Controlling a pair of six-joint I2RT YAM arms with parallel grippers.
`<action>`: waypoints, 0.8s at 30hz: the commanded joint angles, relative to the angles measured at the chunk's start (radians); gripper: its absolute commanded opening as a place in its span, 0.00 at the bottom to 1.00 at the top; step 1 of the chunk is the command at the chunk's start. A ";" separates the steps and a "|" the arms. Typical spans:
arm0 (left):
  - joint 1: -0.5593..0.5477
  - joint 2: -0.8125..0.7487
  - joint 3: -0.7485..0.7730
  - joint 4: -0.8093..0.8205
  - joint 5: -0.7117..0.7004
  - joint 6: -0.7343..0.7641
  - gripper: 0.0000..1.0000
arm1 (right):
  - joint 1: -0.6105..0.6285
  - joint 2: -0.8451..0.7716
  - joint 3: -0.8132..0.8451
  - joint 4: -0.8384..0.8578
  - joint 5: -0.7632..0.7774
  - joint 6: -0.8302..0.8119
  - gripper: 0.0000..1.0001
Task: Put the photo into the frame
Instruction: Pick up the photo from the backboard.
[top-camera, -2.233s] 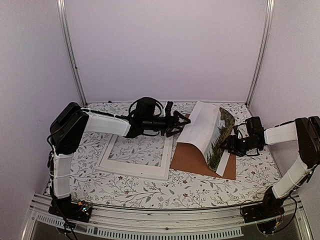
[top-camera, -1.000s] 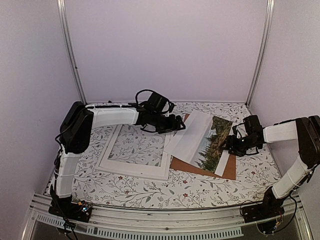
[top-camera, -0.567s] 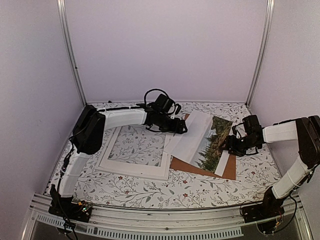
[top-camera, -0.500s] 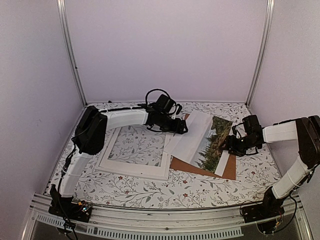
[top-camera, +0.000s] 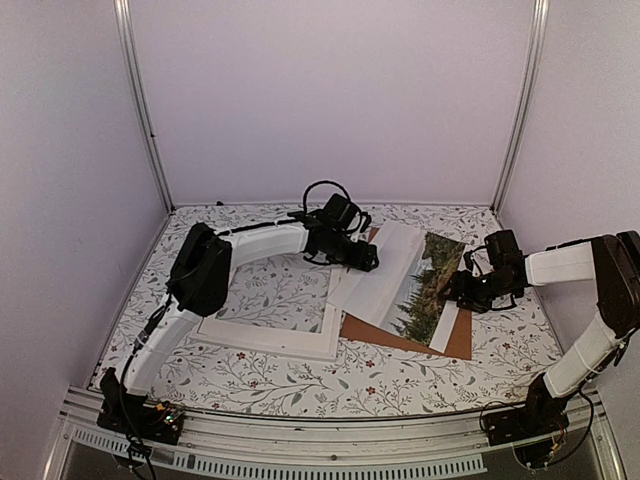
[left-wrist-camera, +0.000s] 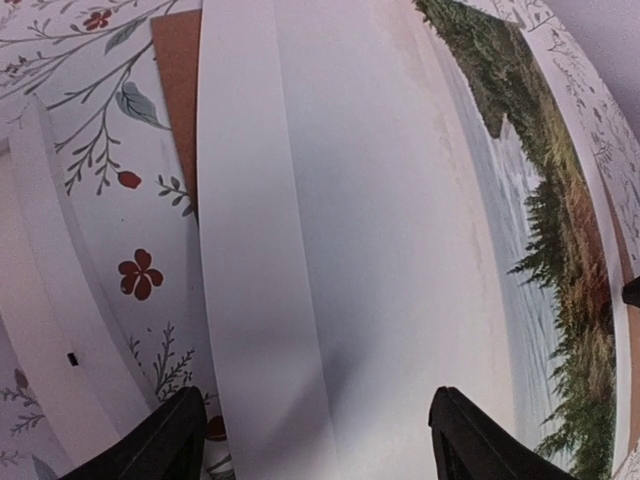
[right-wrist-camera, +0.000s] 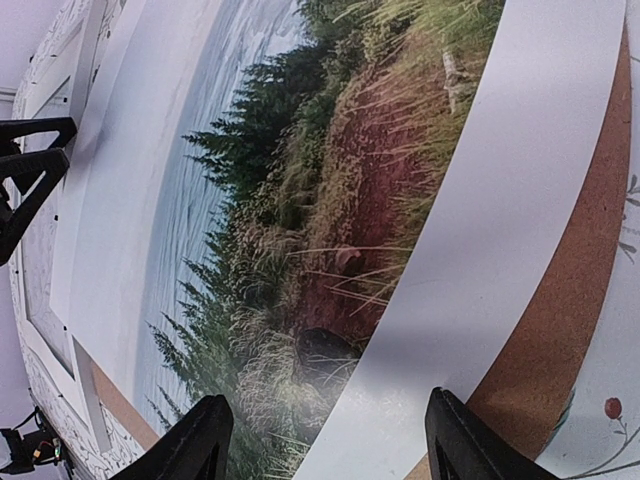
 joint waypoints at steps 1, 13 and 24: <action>-0.020 0.041 0.057 -0.102 -0.082 0.010 0.80 | 0.019 0.015 -0.012 -0.052 0.000 0.015 0.70; -0.083 0.008 0.012 -0.240 -0.125 -0.059 0.80 | 0.019 0.000 -0.013 -0.056 0.002 0.018 0.70; -0.086 -0.139 -0.141 -0.178 -0.070 -0.123 0.79 | 0.019 -0.015 -0.030 -0.056 0.007 0.021 0.70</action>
